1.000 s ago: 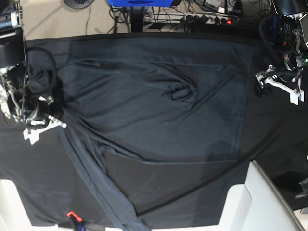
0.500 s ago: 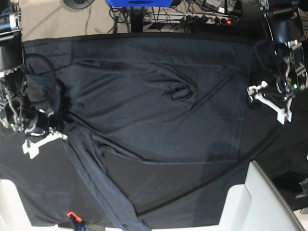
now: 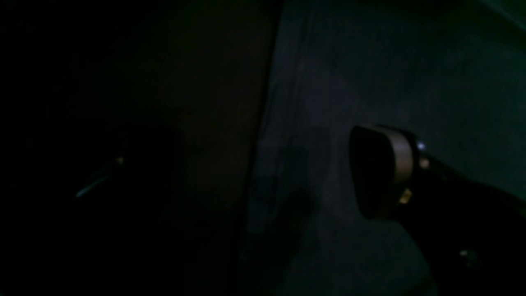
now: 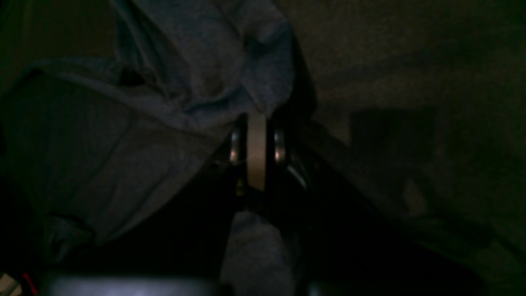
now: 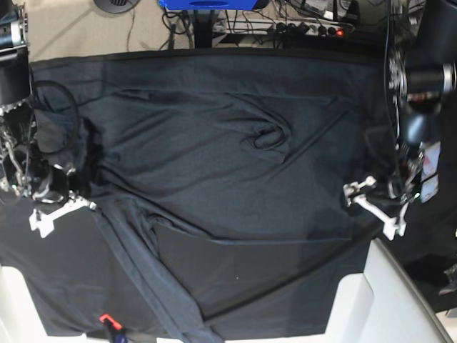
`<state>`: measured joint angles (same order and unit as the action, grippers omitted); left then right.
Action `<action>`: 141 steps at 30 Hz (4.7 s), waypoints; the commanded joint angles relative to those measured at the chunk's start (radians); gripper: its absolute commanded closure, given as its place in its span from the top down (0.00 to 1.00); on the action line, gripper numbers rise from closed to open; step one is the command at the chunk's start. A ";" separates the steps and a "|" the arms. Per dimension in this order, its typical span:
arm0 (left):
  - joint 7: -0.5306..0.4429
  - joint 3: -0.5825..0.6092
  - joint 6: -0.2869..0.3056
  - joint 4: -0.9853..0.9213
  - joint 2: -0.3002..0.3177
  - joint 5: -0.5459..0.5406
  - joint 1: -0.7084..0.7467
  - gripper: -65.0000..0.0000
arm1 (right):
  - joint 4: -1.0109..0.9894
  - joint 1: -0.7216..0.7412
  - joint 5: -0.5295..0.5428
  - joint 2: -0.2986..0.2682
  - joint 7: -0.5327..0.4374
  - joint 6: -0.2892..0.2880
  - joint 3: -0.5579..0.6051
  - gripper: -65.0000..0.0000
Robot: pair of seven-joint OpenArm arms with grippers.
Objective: Fold the T-shirt properly
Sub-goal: 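Move the left gripper along the shirt's side edge toward the hem, then grasp the shirt's side edge with the left gripper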
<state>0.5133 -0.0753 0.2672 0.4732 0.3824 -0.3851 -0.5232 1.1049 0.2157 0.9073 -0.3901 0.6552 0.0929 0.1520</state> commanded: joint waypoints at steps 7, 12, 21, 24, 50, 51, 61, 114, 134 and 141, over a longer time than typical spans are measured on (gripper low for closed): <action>-0.120 0.030 -0.001 -0.193 0.002 -0.010 -0.093 0.94 | 0.016 0.021 0.006 -0.017 -0.012 -0.008 -0.009 0.00; -0.120 0.030 -0.001 -0.164 -0.029 -0.013 -0.041 0.61 | 0.016 0.021 0.006 -0.017 -0.012 -0.008 -0.009 0.00; -0.066 0.019 -0.001 -0.026 -0.035 -0.013 0.059 0.22 | 0.016 0.023 0.006 -0.019 -0.012 -0.008 -0.009 0.00; -0.061 0.018 -0.001 -0.012 -0.021 -0.013 0.077 0.00 | 0.016 0.021 0.006 -0.019 -0.012 -0.009 -0.009 0.00; 0.179 -0.183 -0.003 0.566 0.016 -0.012 0.417 0.00 | 0.014 0.018 0.006 -0.017 -0.012 -0.009 -0.005 0.00; 0.179 -0.191 -0.003 0.569 0.016 -0.013 0.426 0.00 | 0.014 0.018 0.006 -0.017 -0.012 -0.009 -0.005 0.00; 0.181 -0.320 -0.003 0.680 0.011 -0.005 0.407 0.37 | 0.008 0.018 0.006 -0.017 -0.007 -0.009 -0.002 0.00; 0.195 -0.182 0.149 0.378 -0.020 -0.013 0.202 0.00 | 0.007 0.017 0.006 -0.031 -0.010 -0.009 -0.002 0.00; 0.288 -0.183 0.148 0.654 -0.027 -0.008 0.392 0.00 | 0.007 0.017 0.006 -0.030 -0.010 -0.009 -0.002 0.00; 0.290 -0.183 0.148 0.658 -0.003 -0.007 0.390 0.69 | 0.007 0.017 0.006 -0.030 -0.010 -0.009 -0.002 0.00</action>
<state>0.8139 -0.2535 0.4122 1.1130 0.3611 -0.3885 -0.1154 1.0977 0.2096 0.9089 -0.4019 0.6575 0.0898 0.1547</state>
